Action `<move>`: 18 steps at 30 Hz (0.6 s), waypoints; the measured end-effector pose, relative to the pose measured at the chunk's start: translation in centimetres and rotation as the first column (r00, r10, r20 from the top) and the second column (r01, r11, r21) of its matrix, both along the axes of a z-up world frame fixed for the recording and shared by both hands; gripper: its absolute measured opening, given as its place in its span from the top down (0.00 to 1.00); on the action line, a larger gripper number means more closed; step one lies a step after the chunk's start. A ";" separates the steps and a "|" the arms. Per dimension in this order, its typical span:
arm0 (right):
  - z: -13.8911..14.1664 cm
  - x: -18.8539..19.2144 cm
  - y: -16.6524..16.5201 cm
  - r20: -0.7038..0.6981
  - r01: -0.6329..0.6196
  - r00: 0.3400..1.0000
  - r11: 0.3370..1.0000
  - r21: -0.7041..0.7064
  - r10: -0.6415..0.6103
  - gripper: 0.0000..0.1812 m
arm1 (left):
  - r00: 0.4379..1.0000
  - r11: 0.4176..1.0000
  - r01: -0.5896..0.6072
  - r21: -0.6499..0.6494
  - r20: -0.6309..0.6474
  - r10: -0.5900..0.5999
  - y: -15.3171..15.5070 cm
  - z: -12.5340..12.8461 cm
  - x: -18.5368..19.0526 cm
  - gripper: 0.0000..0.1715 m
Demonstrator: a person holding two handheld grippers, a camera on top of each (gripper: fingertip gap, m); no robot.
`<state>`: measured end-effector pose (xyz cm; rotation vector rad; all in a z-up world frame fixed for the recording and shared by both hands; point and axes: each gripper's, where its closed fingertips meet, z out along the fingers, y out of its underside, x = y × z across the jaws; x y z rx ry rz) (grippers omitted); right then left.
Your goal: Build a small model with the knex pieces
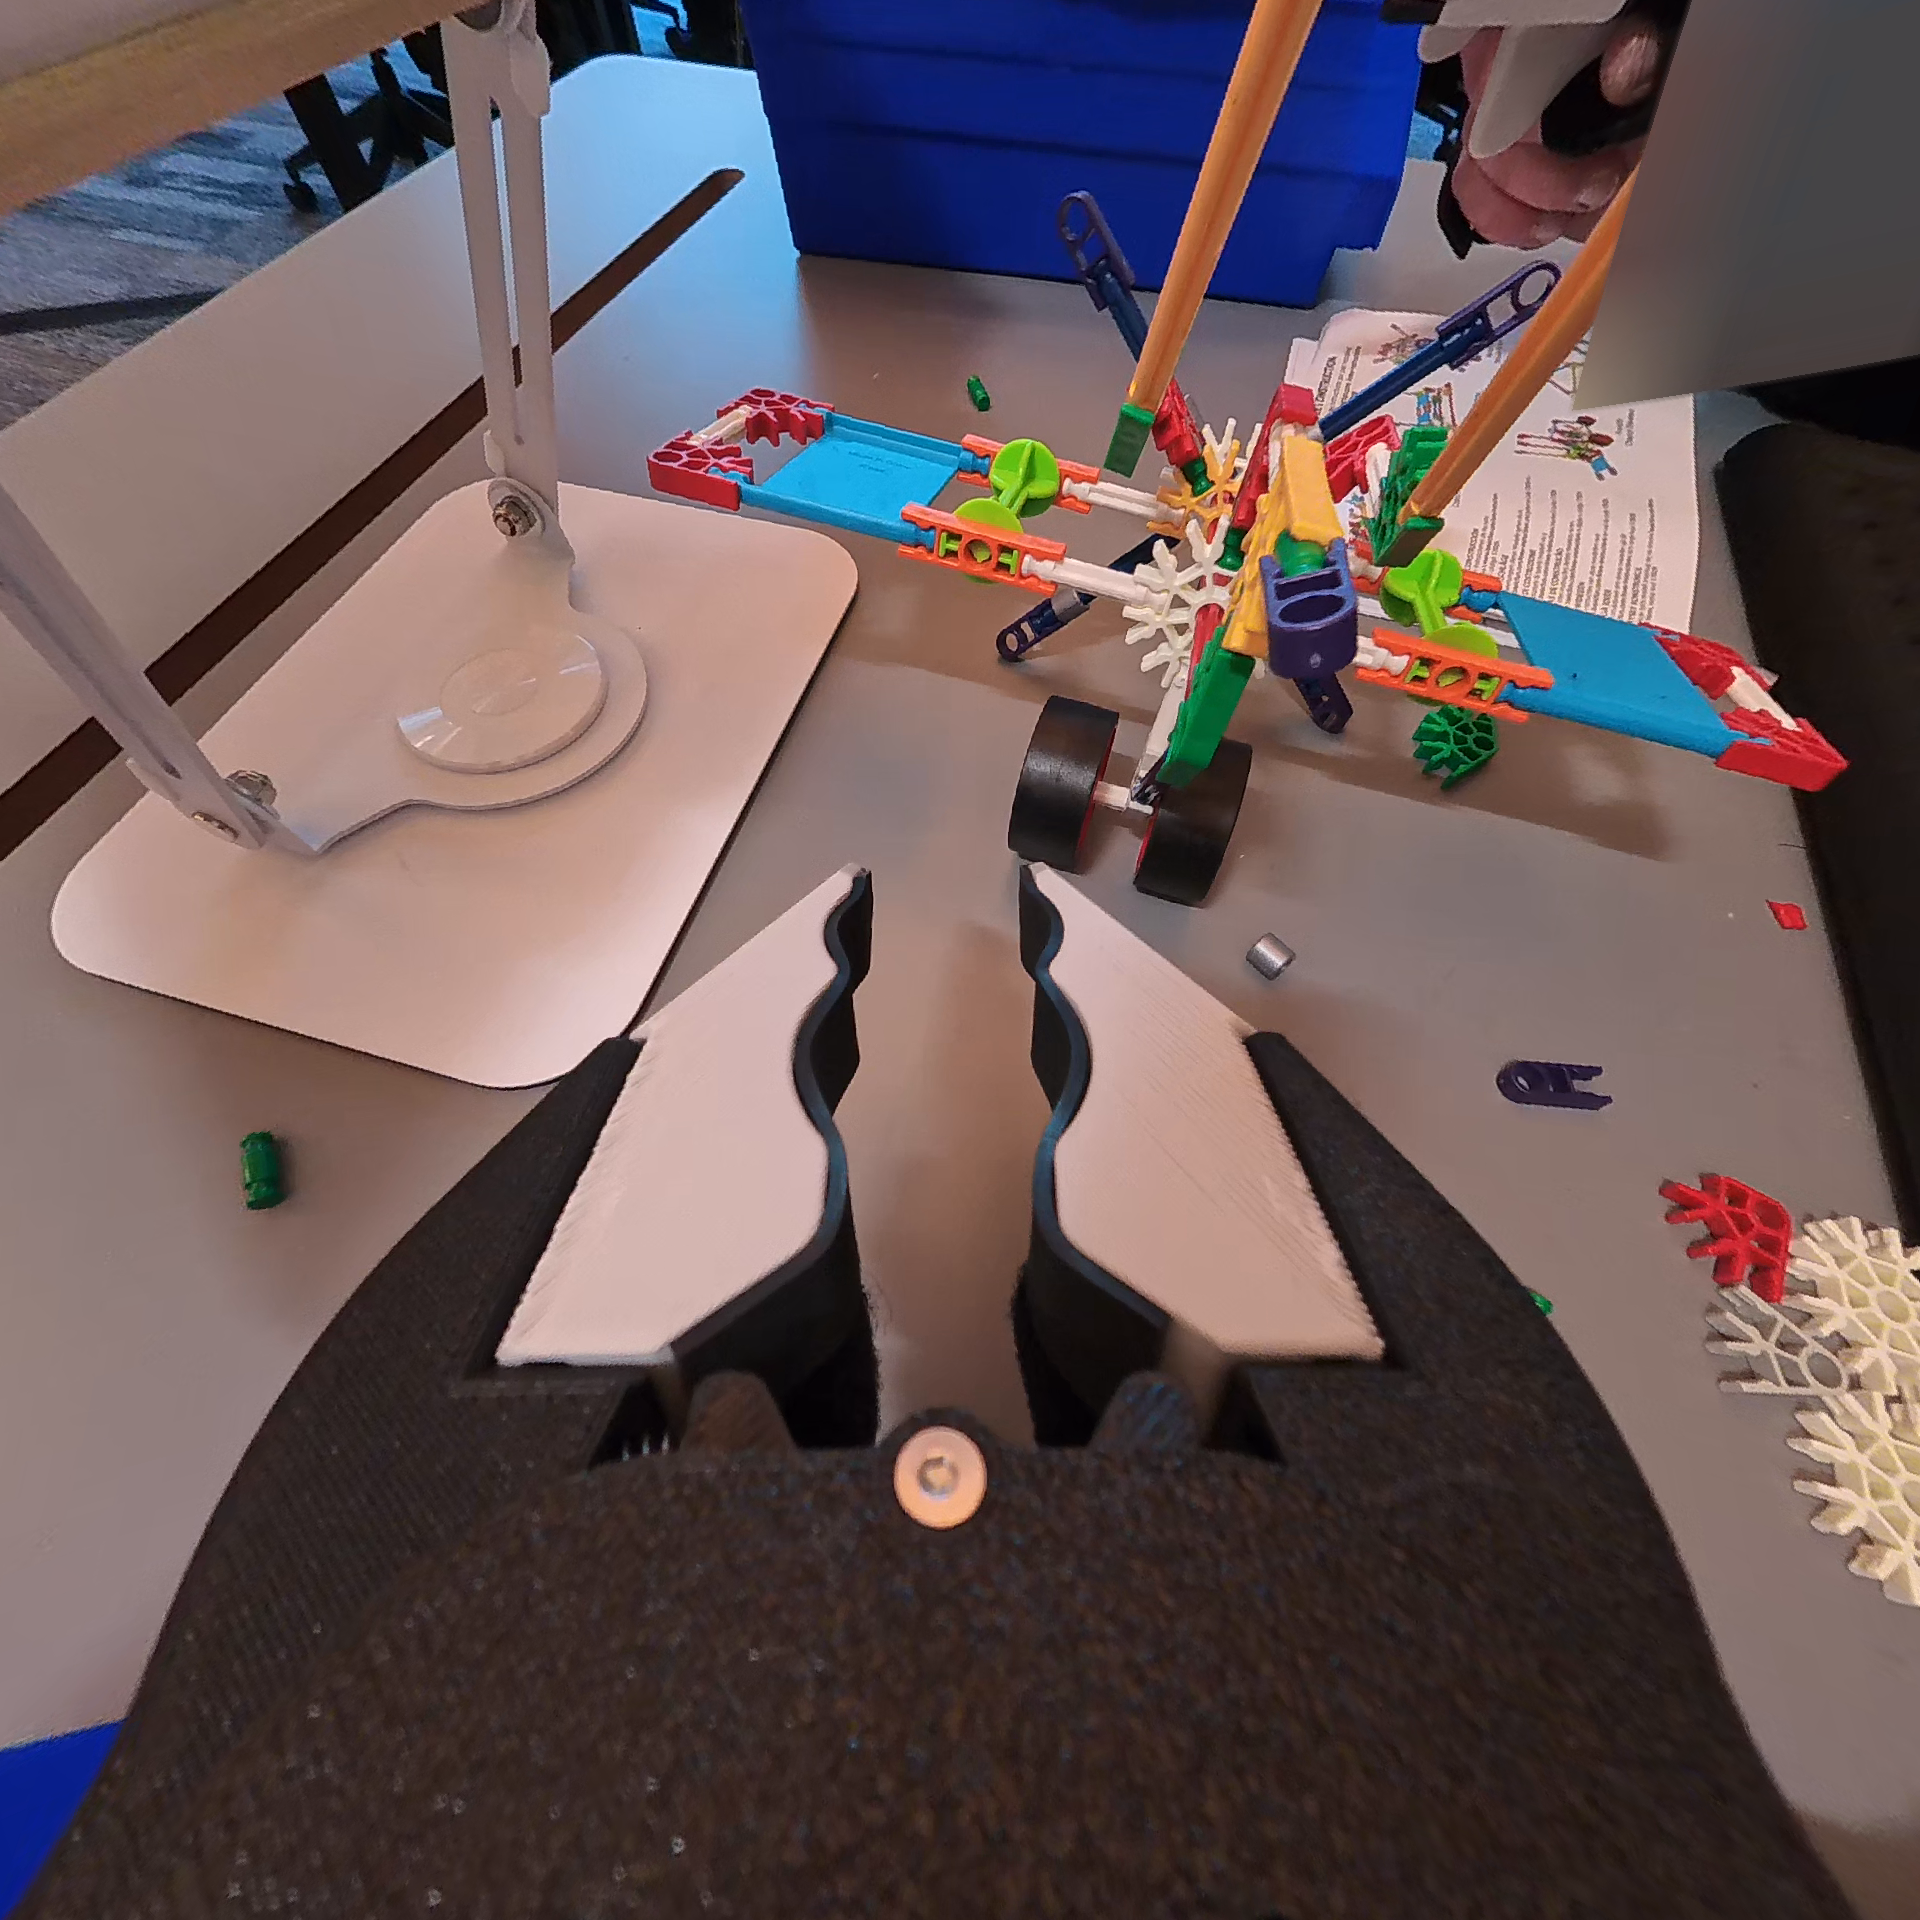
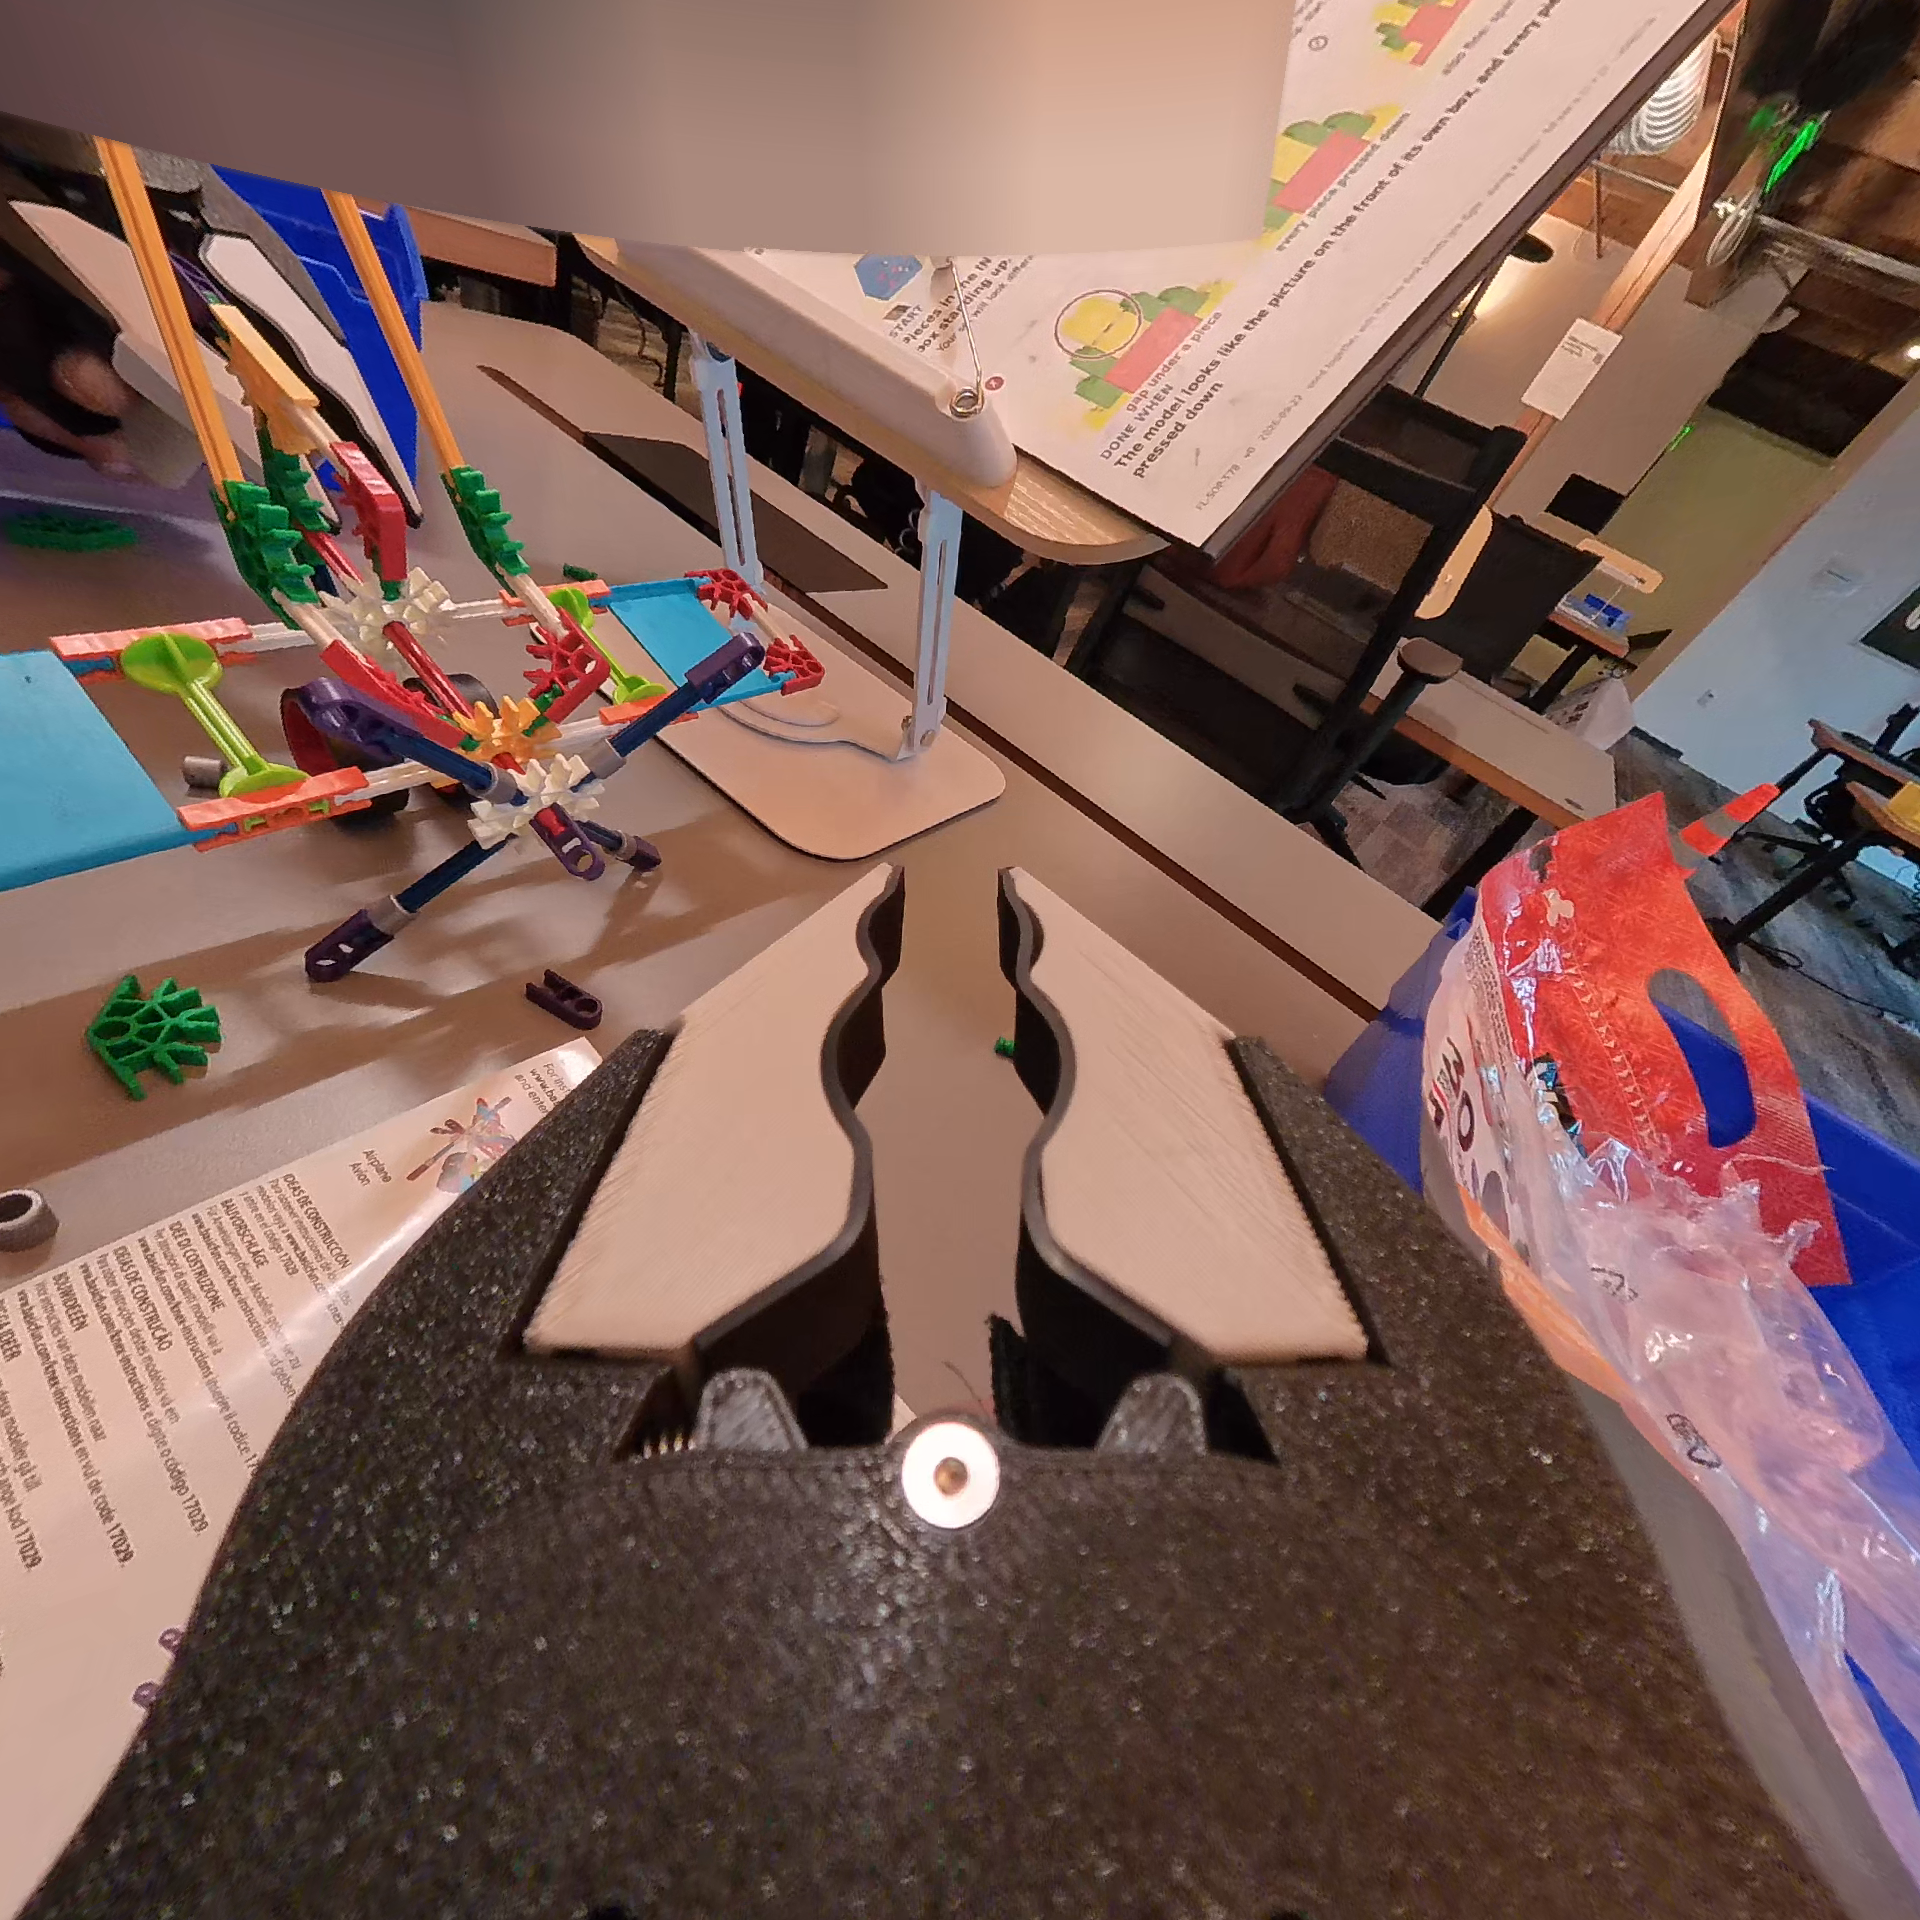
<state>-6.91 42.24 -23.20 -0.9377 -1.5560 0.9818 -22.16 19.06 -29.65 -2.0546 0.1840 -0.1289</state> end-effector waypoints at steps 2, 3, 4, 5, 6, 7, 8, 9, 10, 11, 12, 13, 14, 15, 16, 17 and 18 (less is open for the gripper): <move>0.0 0.0 0.0 0.001 0.000 1.000 1.000 0.000 0.000 0.90 | 1.000 1.000 0.001 0.000 0.000 -0.001 0.0 0.0 0.0 0.84; 0.0 0.0 0.0 0.001 0.001 1.000 1.000 0.001 -0.001 0.90 | 1.000 1.000 0.000 0.000 0.000 0.000 0.0 0.0 0.0 0.84; 0.0 0.0 0.0 0.001 0.001 1.000 1.000 0.001 -0.001 0.90 | 1.000 1.000 0.001 0.000 0.000 -0.001 0.0 0.0 0.0 0.84; 0.0 0.0 0.0 0.001 0.000 1.000 1.000 0.001 0.000 0.90 | 1.000 1.000 0.001 0.001 0.000 -0.001 0.0 0.1 0.0 0.84; 0.0 0.0 0.0 0.000 0.001 1.000 1.000 0.001 -0.001 0.90 | 1.000 1.000 0.000 0.002 0.000 0.000 0.0 0.1 0.0 0.84; 0.0 0.0 0.1 0.000 0.002 1.000 1.000 0.001 -0.002 0.90 | 1.000 1.000 0.000 0.006 0.001 0.000 -0.1 0.2 0.0 0.84; 0.0 0.0 0.1 -0.001 0.002 1.000 1.000 0.001 -0.002 0.90 | 1.000 1.000 0.001 0.017 0.005 -0.001 -0.1 0.4 0.0 0.84; 0.1 0.0 0.1 -0.002 0.002 1.000 1.000 0.000 -0.002 0.90 | 1.000 1.000 0.003 0.031 0.011 -0.003 -0.1 0.7 0.0 0.83; 0.1 0.0 0.1 -0.003 0.003 1.000 1.000 0.000 -0.003 0.90 | 1.000 0.999 0.007 0.046 0.017 -0.008 -0.1 1.1 0.1 0.83; 0.1 0.1 0.1 -0.003 0.003 1.000 1.000 0.000 -0.003 0.90 | 0.999 0.997 0.017 0.070 0.027 -0.019 -0.2 1.6 0.3 0.83; 0.1 0.1 0.1 -0.004 0.002 1.000 1.000 0.000 -0.002 0.90 | 0.999 0.995 0.028 0.092 0.040 -0.031 -0.2 2.1 0.5 0.82; 0.2 0.1 0.1 -0.005 0.002 1.000 1.000 0.000 -0.002 0.90 | 0.998 0.993 0.039 0.108 0.051 -0.044 -0.3 2.6 0.8 0.81; 0.2 0.1 0.1 -0.005 0.001 1.000 1.000 0.000 -0.001 0.90 | 0.997 0.991 0.048 0.127 0.058 -0.056 -0.4 3.1 1.0 0.80; 0.2 0.1 0.1 -0.005 0.001 1.000 1.000 -0.001 -0.001 0.90 | 0.995 0.986 0.062 0.152 0.070 -0.073 -0.6 3.7 1.3 0.79; 0.2 0.1 0.1 -0.004 0.000 1.000 1.000 0.000 0.000 0.90 | 0.992 0.981 0.078 0.177 0.088 -0.095 -0.7 4.2 1.7 0.78; 0.1 0.1 0.0 -0.004 0.000 1.000 1.000 0.000 0.000 0.90 | 0.988 0.976 0.094 0.198 0.101 -0.115 -0.9 4.7 2.1 0.78; 0.1 0.1 0.0 -0.003 0.000 1.000 1.000 0.001 0.000 0.90 | 0.985 0.971 0.109 0.215 0.105 -0.134 -1.0 5.2 2.4 0.77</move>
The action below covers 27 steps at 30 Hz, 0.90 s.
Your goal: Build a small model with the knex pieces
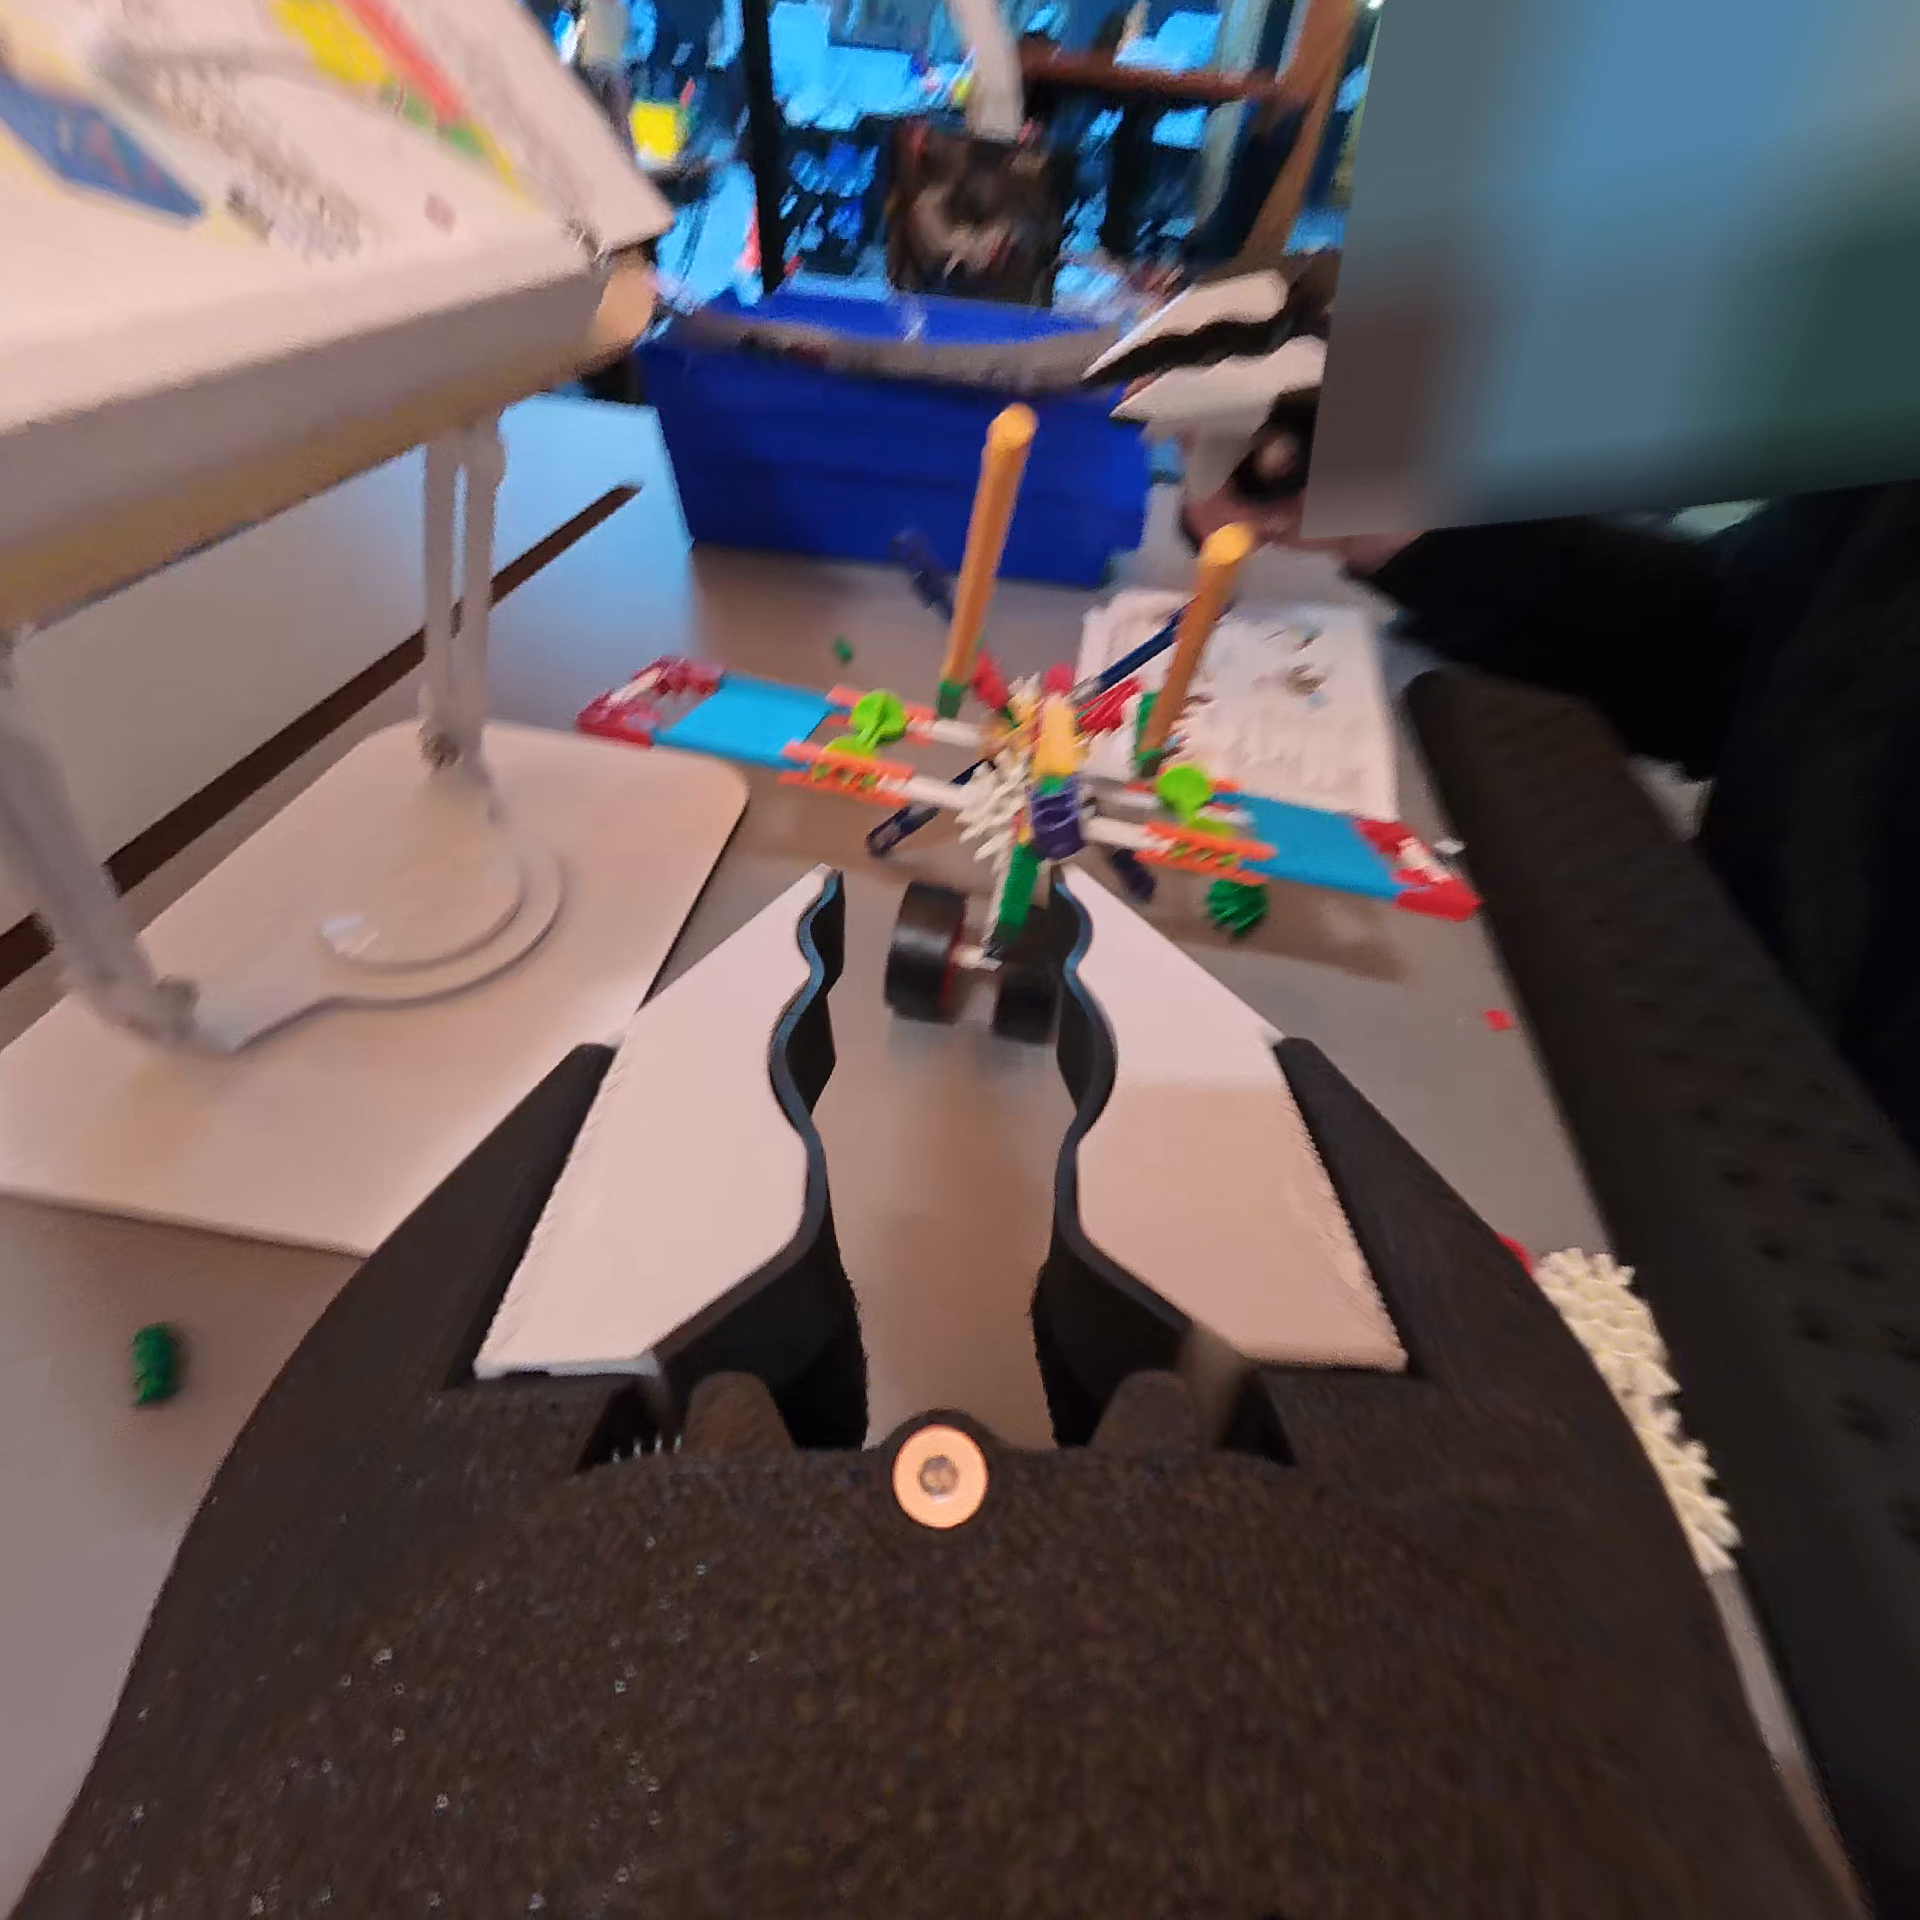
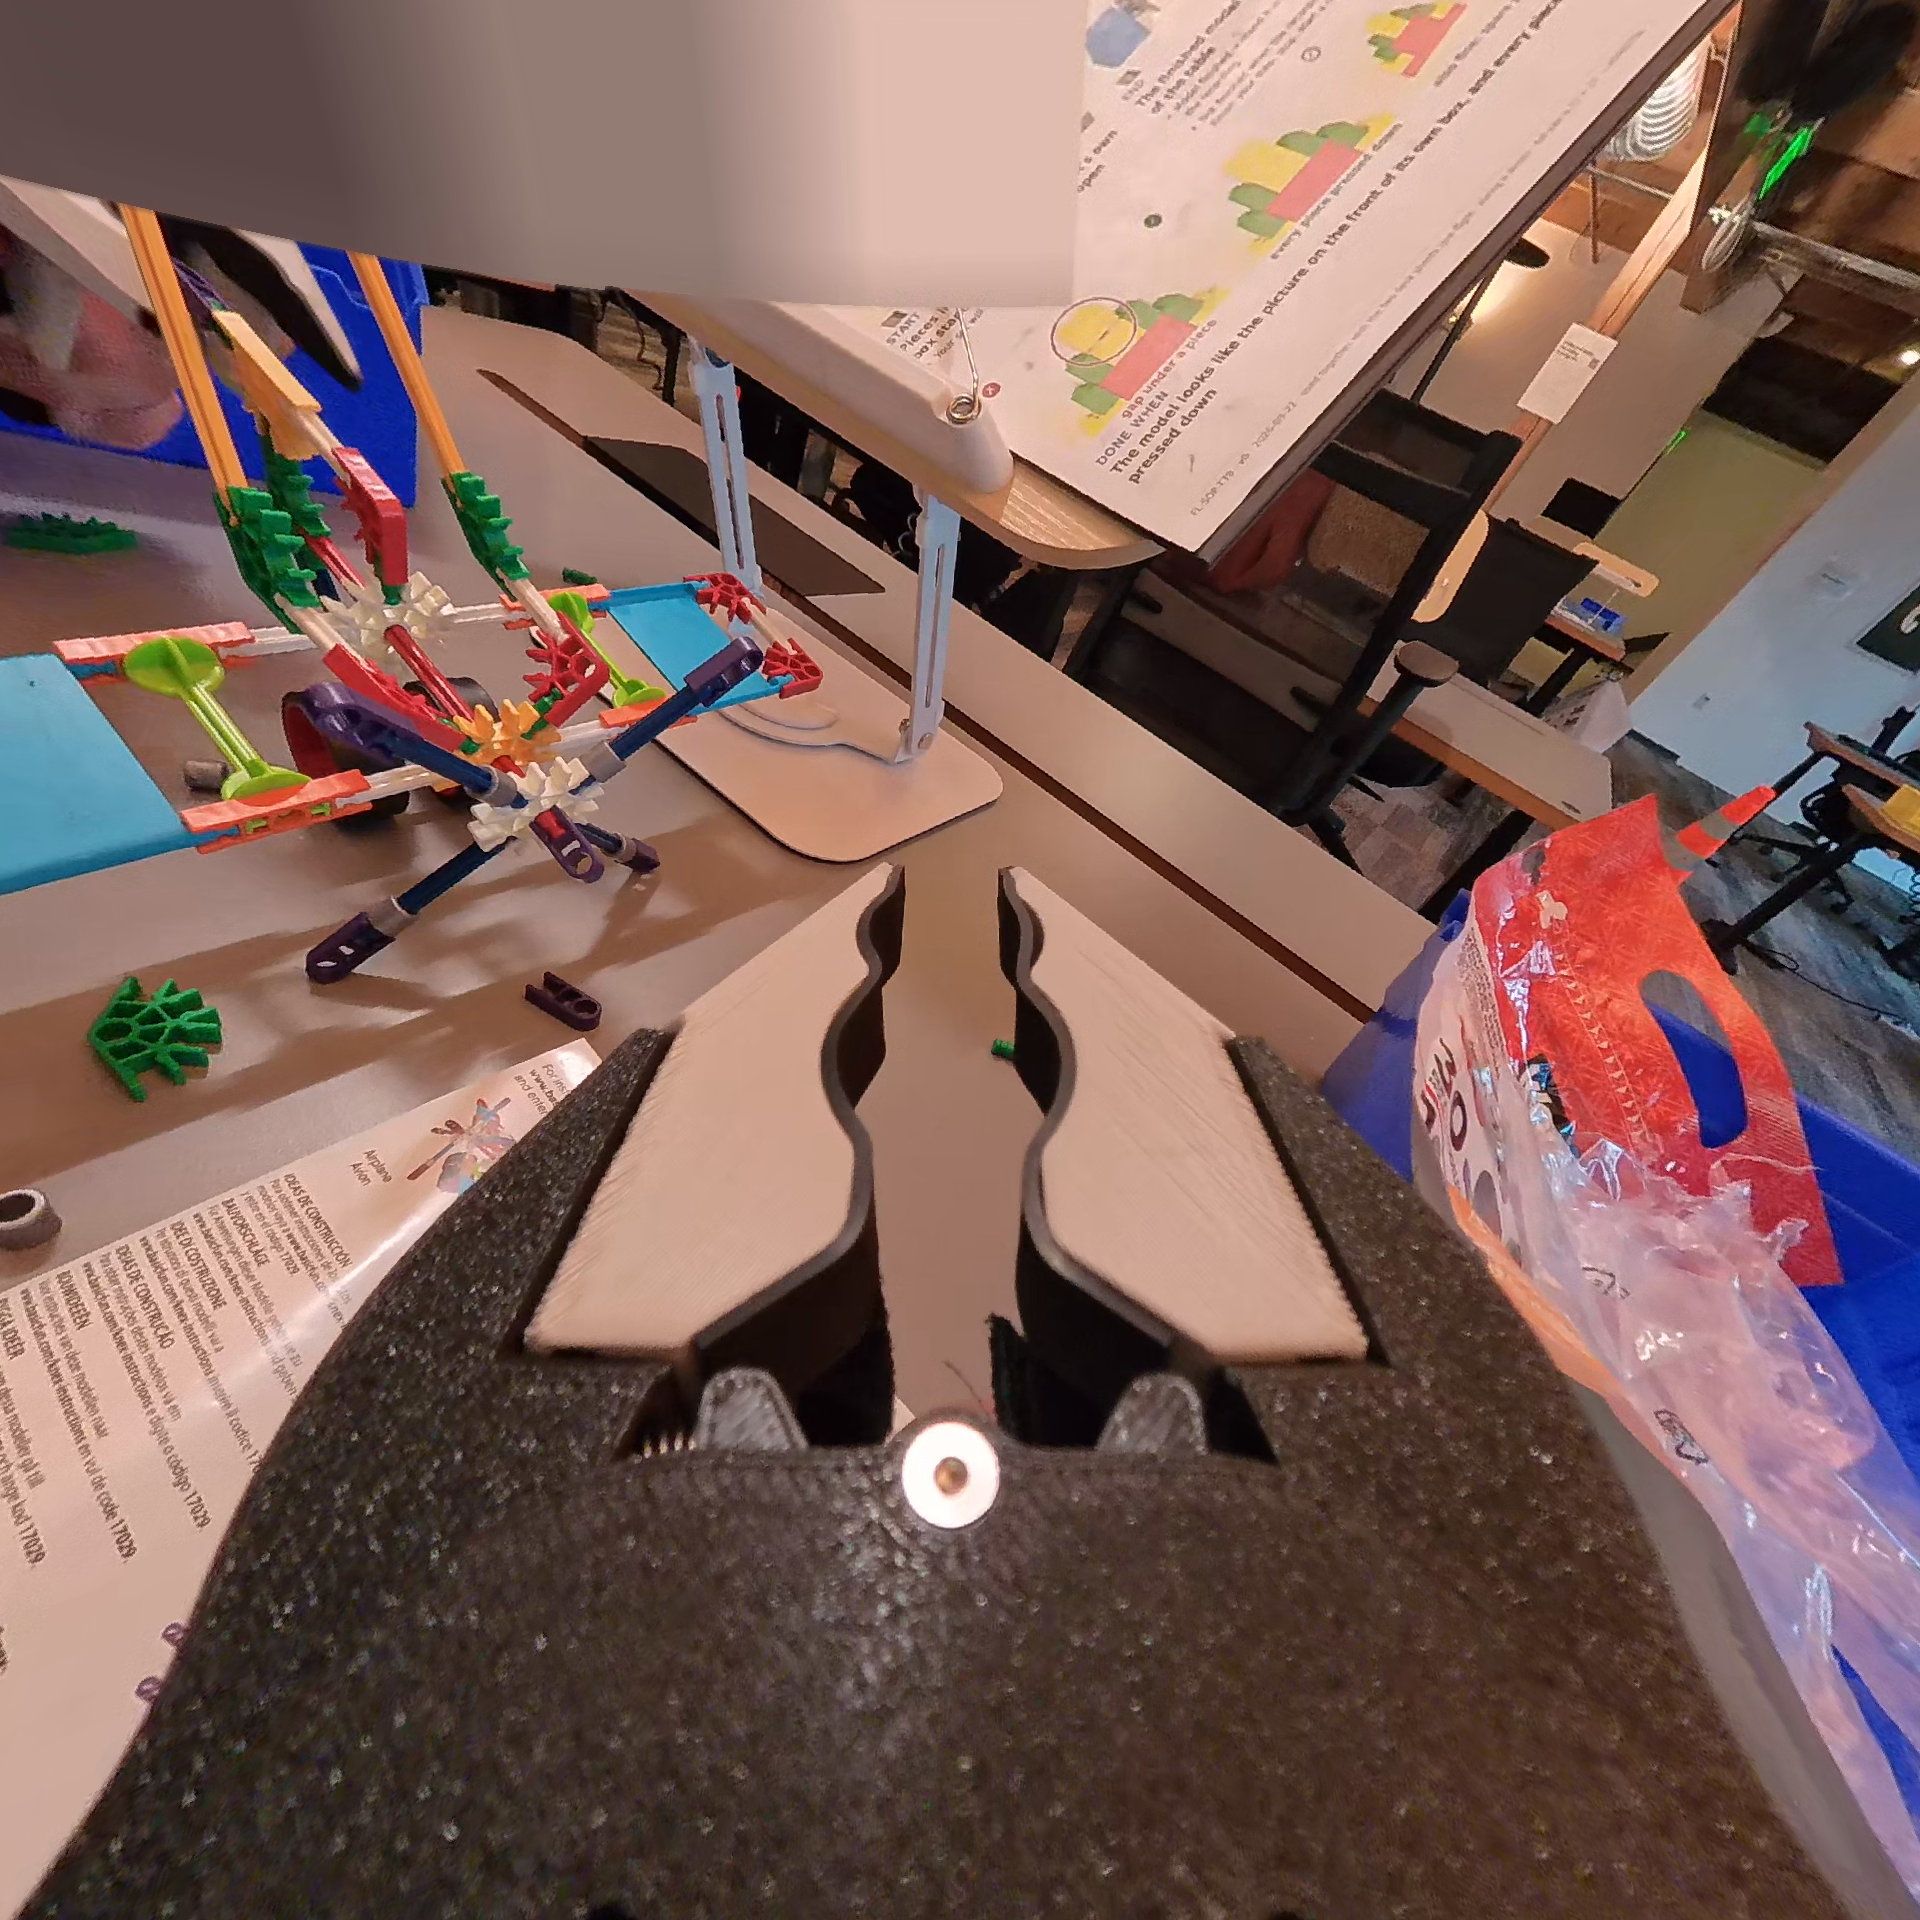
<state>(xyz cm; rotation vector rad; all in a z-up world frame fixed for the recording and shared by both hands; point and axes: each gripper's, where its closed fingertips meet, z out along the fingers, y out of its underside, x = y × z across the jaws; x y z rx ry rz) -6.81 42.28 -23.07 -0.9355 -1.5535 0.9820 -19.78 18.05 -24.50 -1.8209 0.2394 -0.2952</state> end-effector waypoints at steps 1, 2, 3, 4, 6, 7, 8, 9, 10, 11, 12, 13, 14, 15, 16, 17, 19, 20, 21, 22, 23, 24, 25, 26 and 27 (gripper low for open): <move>0.0 0.0 0.0 0.000 0.000 1.000 1.000 0.000 0.000 0.90 | 1.000 1.000 0.018 0.013 0.007 -0.018 -0.1 0.4 0.4 0.77; 0.0 0.0 0.0 0.000 -0.001 1.000 1.000 0.001 0.001 0.90 | 0.999 0.999 0.036 0.026 0.015 -0.037 -0.2 0.7 0.8 0.77; 0.0 0.0 0.0 0.000 -0.001 1.000 1.000 0.001 0.001 0.90 | 0.998 0.998 0.052 0.038 0.020 -0.052 -0.3 1.0 1.1 0.76; 0.0 0.0 0.0 0.001 -0.001 1.000 1.000 0.001 0.001 0.90 | 0.998 0.997 0.063 0.046 0.022 -0.064 -0.2 1.3 1.4 0.77; 0.0 0.0 0.0 0.000 0.000 1.000 1.000 0.001 0.000 0.90 | 0.996 0.995 0.079 0.055 0.025 -0.081 0.0 1.5 1.9 0.77; 0.0 0.0 0.0 0.000 0.000 1.000 1.000 0.001 0.000 0.90 | 0.995 0.994 0.089 0.062 0.031 -0.092 0.0 1.6 2.2 0.78; 0.0 0.0 0.0 0.001 0.001 1.000 1.000 0.001 -0.001 0.90 | 0.995 0.994 0.094 0.062 0.033 -0.096 0.2 1.6 2.3 0.79; 0.0 0.0 0.0 0.001 0.002 1.000 1.000 0.002 -0.002 0.90 | 0.995 0.994 0.096 0.057 0.032 -0.098 0.3 1.5 2.4 0.81; 0.0 0.0 0.0 0.001 0.002 1.000 1.000 0.003 -0.002 0.90 | 0.994 0.993 0.104 0.051 0.030 -0.105 0.3 1.3 2.5 0.83; 0.0 0.0 0.1 0.001 0.002 1.000 1.000 0.003 -0.002 0.90 | 0.993 0.993 0.109 0.051 0.032 -0.110 0.4 1.3 2.6 0.85; 0.0 0.0 0.0 0.000 0.002 1.000 1.000 0.002 -0.002 0.90 | 0.993 0.992 0.110 0.056 0.035 -0.112 0.4 1.3 2.6 0.87; 0.0 0.0 0.1 0.000 0.002 1.000 1.000 0.003 -0.002 0.90 | 0.993 0.992 0.113 0.060 0.036 -0.115 0.5 1.3 2.7 0.89; 0.0 0.0 0.1 0.000 0.003 1.000 1.000 0.003 -0.003 0.90 | 0.993 0.992 0.111 0.063 0.037 -0.113 0.5 1.4 2.6 0.90; 0.0 0.0 0.1 0.000 0.002 1.000 1.000 0.002 -0.002 0.90 | 0.993 0.992 0.108 0.068 0.039 -0.111 0.5 1.5 2.6 0.90; 0.0 0.0 0.1 0.000 0.001 1.000 1.000 0.002 -0.001 0.90 | 0.993 0.992 0.105 0.075 0.041 -0.108 0.5 1.6 2.5 0.91; 0.0 0.0 0.1 0.001 0.002 1.000 1.000 0.003 -0.002 0.90 | 0.993 0.991 0.104 0.082 0.043 -0.108 0.4 1.8 2.4 0.92; -0.1 0.0 0.0 0.003 0.001 1.000 1.000 0.005 -0.001 0.90 | 0.994 0.991 0.097 0.088 0.042 -0.101 0.4 1.8 2.3 0.96; -0.1 0.0 0.0 0.004 0.001 1.000 1.000 0.007 -0.001 0.90 | 0.995 0.992 0.093 0.089 0.039 -0.097 0.4 1.9 2.2 0.96; -0.1 0.0 0.0 0.005 0.001 1.000 1.000 0.009 -0.001 0.90 | 0.995 0.992 0.093 0.089 0.038 -0.096 0.4 1.9 2.2 0.97; -0.2 0.0 0.0 0.005 0.001 1.000 1.000 0.009 -0.001 0.90 | 0.995 0.992 0.091 0.089 0.036 -0.094 0.4 1.9 2.2 0.97; -0.2 0.0 0.0 0.006 0.001 1.000 1.000 0.010 -0.001 0.90 | 0.995 0.992 0.088 0.089 0.033 -0.092 0.4 1.9 2.2 0.97; -0.2 0.0 0.0 0.006 0.001 1.000 1.000 0.010 -0.001 0.90 | 0.996 0.992 0.087 0.090 0.030 -0.090 0.5 1.9 2.2 0.97; -0.1 0.0 0.0 0.005 0.002 1.000 1.000 0.009 -0.002 0.90 | 0.996 0.992 0.084 0.090 0.026 -0.087 0.5 1.9 2.2 0.98; -0.1 0.0 0.0 0.005 0.002 1.000 1.000 0.008 -0.002 0.90 | 0.996 0.993 0.079 0.091 0.019 -0.082 0.5 1.9 2.1 0.98; -0.1 0.0 0.0 0.005 0.002 1.000 1.000 0.008 -0.002 0.90 | 0.997 0.993 0.078 0.092 0.012 -0.079 0.5 1.9 2.1 1.00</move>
